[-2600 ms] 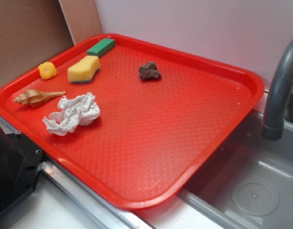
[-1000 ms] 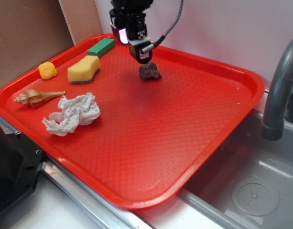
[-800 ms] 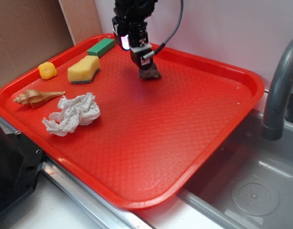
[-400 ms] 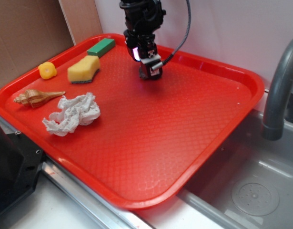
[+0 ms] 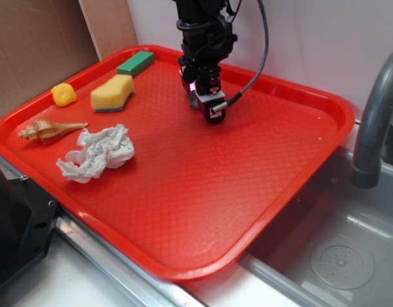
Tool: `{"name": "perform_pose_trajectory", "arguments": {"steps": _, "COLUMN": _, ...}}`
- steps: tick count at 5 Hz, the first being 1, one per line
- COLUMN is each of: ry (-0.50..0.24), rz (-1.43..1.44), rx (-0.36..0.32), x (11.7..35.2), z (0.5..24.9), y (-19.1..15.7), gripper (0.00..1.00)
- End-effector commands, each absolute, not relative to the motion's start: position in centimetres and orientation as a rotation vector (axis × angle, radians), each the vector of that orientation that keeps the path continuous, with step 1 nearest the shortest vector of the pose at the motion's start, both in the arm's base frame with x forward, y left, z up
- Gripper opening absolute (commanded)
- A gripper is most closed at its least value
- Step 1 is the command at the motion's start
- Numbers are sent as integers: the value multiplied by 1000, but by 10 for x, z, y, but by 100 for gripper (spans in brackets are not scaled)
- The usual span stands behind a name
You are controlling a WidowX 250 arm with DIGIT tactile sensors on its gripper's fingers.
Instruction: Grab the rock.
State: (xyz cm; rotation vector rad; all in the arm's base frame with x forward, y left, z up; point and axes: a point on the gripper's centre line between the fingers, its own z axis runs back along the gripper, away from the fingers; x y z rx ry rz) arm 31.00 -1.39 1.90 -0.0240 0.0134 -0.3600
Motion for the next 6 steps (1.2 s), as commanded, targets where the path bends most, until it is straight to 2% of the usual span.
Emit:
{"name": "perform_pose_trajectory", "arguments": {"steps": 1, "ry": -100, "rz": -132, "rx": 3, "x": 283, "z": 80, "y": -7, "gripper": 0}}
{"name": "perform_pose_trajectory", "arguments": {"steps": 2, "ry": -229, "rz": 77, "rx": -75, "x": 226, "z": 126, "y": -13, "gripper": 0}}
{"name": "perform_pose_trajectory", "arguments": {"steps": 3, "ry": -307, "rz": 158, "rx": -130, "x": 173, "z": 173, "y": -38, "gripper": 0}}
{"name": "perform_pose_trajectory", "arguments": {"steps": 4, "ry": -212, "rz": 233, "rx": -107, "x": 154, "z": 227, "y": -43, "gripper": 0}}
{"name": "perform_pose_trajectory", "arguments": {"steps": 5, "ry": -179, "rz": 266, "rx": -40, "x": 160, "z": 228, "y": -41, "gripper": 0}}
{"name": "perform_pose_trajectory", "arguments": {"steps": 6, "ry": -148, "rz": 320, "rx": 17, "x": 173, "z": 215, "y": -36, "gripper": 0}}
